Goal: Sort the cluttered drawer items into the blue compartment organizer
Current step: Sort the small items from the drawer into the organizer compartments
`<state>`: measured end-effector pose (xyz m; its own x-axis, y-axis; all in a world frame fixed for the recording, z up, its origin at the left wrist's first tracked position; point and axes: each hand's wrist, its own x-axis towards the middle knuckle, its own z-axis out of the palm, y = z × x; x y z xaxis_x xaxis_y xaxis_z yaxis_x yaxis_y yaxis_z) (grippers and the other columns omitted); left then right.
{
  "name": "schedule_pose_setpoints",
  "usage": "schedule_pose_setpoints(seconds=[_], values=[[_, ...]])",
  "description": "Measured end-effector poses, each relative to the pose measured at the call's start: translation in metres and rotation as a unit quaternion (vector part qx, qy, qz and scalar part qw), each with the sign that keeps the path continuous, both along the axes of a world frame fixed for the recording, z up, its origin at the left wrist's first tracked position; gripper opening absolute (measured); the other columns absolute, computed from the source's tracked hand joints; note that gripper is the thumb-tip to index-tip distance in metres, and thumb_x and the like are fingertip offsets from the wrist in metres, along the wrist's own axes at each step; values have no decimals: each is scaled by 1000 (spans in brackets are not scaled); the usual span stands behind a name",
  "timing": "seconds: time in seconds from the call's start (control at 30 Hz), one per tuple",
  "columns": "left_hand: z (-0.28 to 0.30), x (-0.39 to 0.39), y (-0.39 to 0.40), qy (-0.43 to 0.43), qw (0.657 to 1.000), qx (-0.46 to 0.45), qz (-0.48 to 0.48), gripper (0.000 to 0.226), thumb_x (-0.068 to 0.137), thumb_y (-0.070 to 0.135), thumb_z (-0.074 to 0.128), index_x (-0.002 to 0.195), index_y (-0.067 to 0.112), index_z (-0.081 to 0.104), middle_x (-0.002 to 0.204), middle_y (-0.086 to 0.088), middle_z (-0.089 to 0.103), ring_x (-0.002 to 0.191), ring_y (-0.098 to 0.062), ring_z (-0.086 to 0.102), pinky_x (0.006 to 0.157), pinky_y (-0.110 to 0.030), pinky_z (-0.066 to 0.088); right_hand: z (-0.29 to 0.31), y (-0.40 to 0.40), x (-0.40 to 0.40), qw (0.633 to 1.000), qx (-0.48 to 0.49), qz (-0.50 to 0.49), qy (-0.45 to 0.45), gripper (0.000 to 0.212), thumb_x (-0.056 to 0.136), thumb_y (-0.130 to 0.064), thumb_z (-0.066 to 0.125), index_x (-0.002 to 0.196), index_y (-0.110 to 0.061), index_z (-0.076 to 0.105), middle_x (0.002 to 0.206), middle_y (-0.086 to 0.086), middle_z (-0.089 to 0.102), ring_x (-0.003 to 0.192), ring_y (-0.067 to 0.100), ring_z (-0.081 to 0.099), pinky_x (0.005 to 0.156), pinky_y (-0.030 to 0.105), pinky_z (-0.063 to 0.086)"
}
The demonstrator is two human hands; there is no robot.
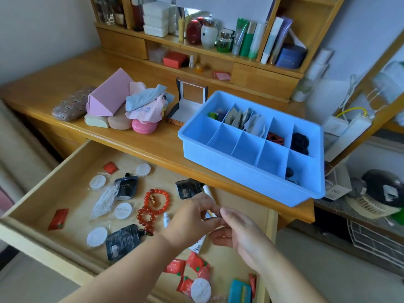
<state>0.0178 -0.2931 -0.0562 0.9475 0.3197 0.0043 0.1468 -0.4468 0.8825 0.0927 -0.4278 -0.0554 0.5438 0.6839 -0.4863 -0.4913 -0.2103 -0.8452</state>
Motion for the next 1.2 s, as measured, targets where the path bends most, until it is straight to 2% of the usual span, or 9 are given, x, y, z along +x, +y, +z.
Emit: schedule_pose_setpoints(seconds=[0.1,0.23,0.4,0.5,0.57,0.77,0.93,1.07,1.2], values=[[11,-4,-11,-41,999,-22,9,11,82,23,73,84,32,68,88,-2,53,64,-1,44,62,-14,36,23,-2,-1,999,5,22,-33,23,96,-20,50,109,-14,67,69,5,62,64,19,61,62,30,52],[11,-13,-11,-73,986,-129,82,17,89,21,65,102,31,65,90,-1,60,57,-2,45,52,-13,39,68,-15,23,950,-55,-74,-298,22,95,-17,51,82,-30,64,60,-6,58,58,7,56,59,18,50],[-21,-39,9,17,982,-124,140,20,92,10,59,97,27,66,68,-9,60,48,-5,41,45,-16,35,118,-35,90,810,-130,-201,-536,23,95,-19,45,85,-39,50,78,-8,58,68,3,57,53,18,37],[-39,-51,22,46,981,-71,174,25,90,5,59,90,29,67,81,0,69,59,-2,55,55,-12,44,107,-39,120,690,-342,-81,-633,13,95,-13,47,95,-25,52,95,2,58,75,16,46,53,24,30],[-47,-56,30,48,976,-52,204,27,89,4,59,88,31,66,81,6,69,62,2,57,57,-9,44,98,-37,127,659,-411,14,-630,13,93,-11,49,103,-16,55,104,5,59,79,19,45,61,27,35],[-49,-69,59,101,959,8,264,21,89,12,58,91,33,62,78,3,66,64,-11,62,59,-29,53,103,-26,127,639,-468,47,-608,26,89,-19,58,115,-15,60,119,6,54,95,28,58,69,31,43],[-51,-98,97,357,885,272,125,51,77,34,64,124,28,47,122,4,48,106,-14,52,77,-24,48,85,-20,68,584,-194,-98,-782,10,87,-14,57,90,-9,65,90,4,61,80,21,57,64,22,34],[-63,-110,103,441,848,285,73,61,71,39,68,124,21,42,119,-1,46,110,-20,50,87,-29,45,44,6,6,641,-84,9,-763,10,84,-16,57,85,-13,66,85,-2,61,78,14,57,65,21,43],[-67,-108,108,466,822,323,59,77,68,42,70,131,17,36,128,-4,43,119,-22,44,97,-33,43,3,23,-36,742,-136,149,-639,15,86,-22,62,100,-23,66,98,-13,62,84,6,60,69,19,48]])
